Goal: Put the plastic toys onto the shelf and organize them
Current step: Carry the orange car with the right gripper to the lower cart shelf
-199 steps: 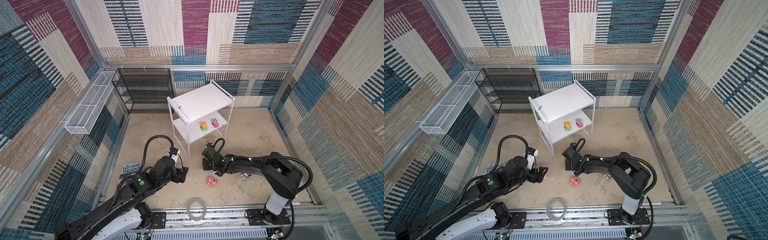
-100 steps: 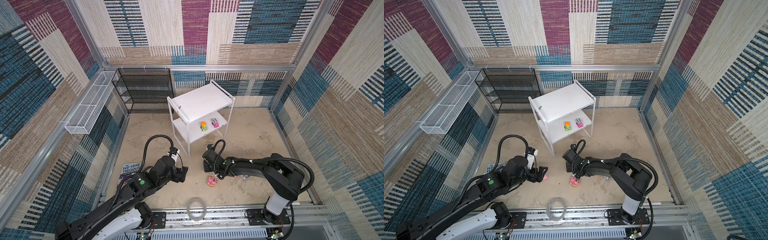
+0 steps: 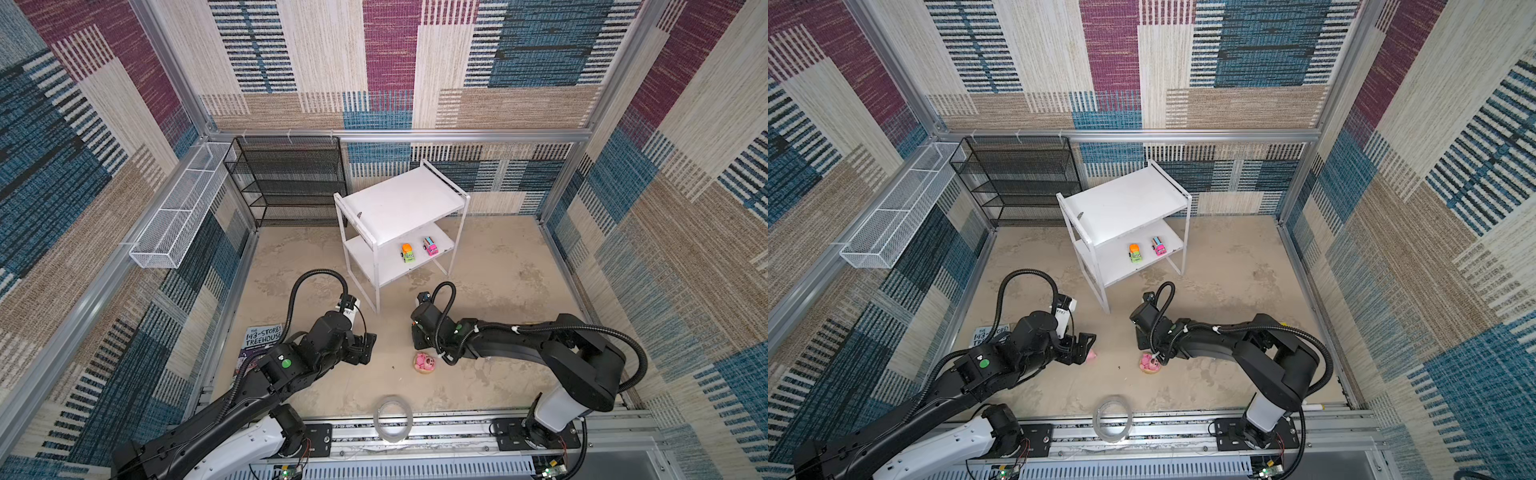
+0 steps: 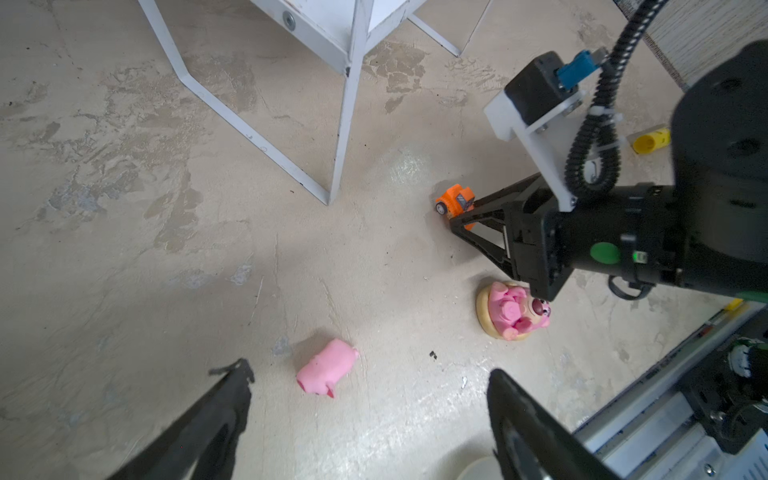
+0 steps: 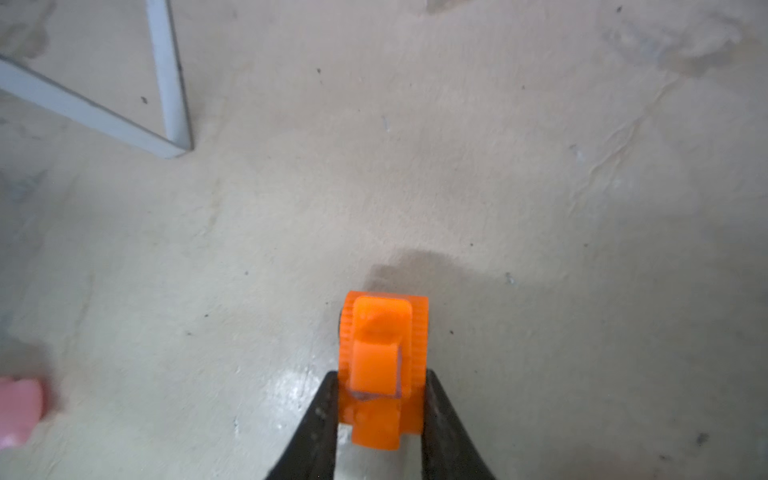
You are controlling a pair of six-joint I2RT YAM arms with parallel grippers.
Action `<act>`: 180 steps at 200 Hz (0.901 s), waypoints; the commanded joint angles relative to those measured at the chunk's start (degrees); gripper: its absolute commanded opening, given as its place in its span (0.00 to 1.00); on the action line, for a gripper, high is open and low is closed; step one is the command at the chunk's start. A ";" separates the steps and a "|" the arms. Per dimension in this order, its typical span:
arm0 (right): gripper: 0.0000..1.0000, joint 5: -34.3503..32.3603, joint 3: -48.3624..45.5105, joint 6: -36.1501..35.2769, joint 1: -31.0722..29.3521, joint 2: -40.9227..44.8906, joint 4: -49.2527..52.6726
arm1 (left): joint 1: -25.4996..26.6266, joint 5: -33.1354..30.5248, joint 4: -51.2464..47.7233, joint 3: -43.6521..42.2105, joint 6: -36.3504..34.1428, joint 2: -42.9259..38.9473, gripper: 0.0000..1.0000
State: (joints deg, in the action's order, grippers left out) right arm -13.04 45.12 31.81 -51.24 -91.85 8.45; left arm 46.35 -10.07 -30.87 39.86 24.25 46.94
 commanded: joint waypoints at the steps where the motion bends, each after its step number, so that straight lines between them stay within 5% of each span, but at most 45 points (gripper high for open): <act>1: 0.26 0.54 -1.18 -5.24 -0.06 4.69 -1.47 | -0.11 0.25 1.08 0.31 -0.88 0.04 0.90; 69: 0.27 4.46 1.62 -13.15 0.05 20.12 -1.94 | -0.29 0.35 2.13 -0.09 -1.32 -0.44 0.90; 180: 0.28 8.42 16.12 -11.69 4.74 7.62 -5.44 | -0.39 0.77 2.97 -0.90 -1.31 -2.61 0.90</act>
State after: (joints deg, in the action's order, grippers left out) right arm -7.20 59.92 18.74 -47.46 -82.83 6.00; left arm 45.89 -9.85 -29.21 39.18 23.90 44.56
